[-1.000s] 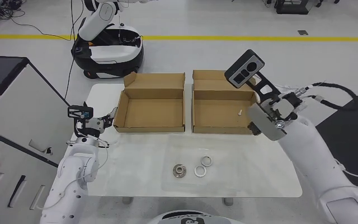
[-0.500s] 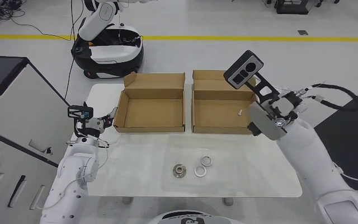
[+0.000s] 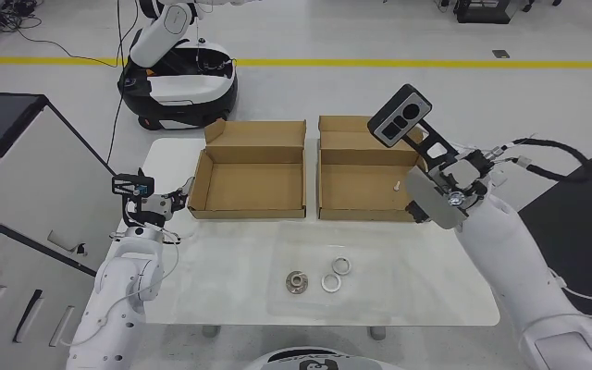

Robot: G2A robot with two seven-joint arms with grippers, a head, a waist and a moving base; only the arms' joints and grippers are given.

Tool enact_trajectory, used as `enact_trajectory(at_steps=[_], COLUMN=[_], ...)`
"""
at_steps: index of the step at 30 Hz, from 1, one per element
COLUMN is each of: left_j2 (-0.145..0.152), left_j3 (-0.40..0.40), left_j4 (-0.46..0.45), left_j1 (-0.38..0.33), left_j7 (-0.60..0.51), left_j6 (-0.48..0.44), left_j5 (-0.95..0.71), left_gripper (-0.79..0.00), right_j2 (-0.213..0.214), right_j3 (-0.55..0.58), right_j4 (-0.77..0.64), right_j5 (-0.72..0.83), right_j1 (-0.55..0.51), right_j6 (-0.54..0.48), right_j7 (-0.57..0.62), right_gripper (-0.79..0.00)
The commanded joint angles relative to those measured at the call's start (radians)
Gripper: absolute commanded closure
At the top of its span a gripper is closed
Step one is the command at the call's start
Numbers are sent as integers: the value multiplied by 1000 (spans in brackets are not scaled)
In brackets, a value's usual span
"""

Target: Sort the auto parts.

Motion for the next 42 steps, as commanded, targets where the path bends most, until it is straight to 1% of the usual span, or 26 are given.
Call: enact_trajectory(at_steps=[1,2,4,7,12,16,18,20,21,22,23,25,26,28,30,33,36,39,42], left_j2=[0,0,0,0,0,0,0,0,0,0,0,0,0,0,0,0,0,0,0], left_j3=[0,0,0,0,0,0,0,0,0,0,0,0,0,0,0,0,0,0,0], left_j4=[0,0,0,0,0,0,0,0,0,0,0,0,0,0,0,0,0,0,0], left_j1=[0,0,0,0,0,0,0,0,0,0,0,0,0,0,0,0,0,0,0], left_j7=[0,0,0,0,0,0,0,0,0,0,0,0,0,0,0,0,0,0,0], left_j6=[0,0,0,0,0,0,0,0,0,0,0,0,0,0,0,0,0,0,0], left_j5=[0,0,0,0,0,0,0,0,0,0,0,0,0,0,0,0,0,0,0], left_gripper=[-785,-785,-785,-785,-785,-785,-785,-785,-785,-785,-785,-785,-785,-785,-785,-785,-785,-785,-785], right_j2=[0,0,3,15,46,75,90,102,111,116,118,130,134,146,152,155,141,113,82], right_j3=[0,0,15,75,237,375,429,458,463,459,456,425,400,334,255,108,-41,-167,-278], right_j4=[0,0,-3,9,26,36,36,42,35,45,70,93,114,154,206,288,375,464,545], right_j5=[0,-4,-55,-144,-280,-440,-557,-646,-735,-771,-767,-892,-932,-1067,-1169,-1371,-1528,-1595,-1657], right_j1=[0,-2,-17,-49,-133,-180,-168,-136,-110,-85,-53,21,57,140,225,349,462,552,619], right_j6=[0,0,8,42,136,238,296,349,376,398,410,435,438,433,409,396,378,368,358], right_j7=[0,-10,-75,-115,-149,-185,-202,-206,-209,-190,-168,-153,-139,-134,-110,-97,-79,-73,-77], right_gripper=[0,0,0,0,0,0,0,0,0,0,0,0,0,0,0,0,0,0,0])
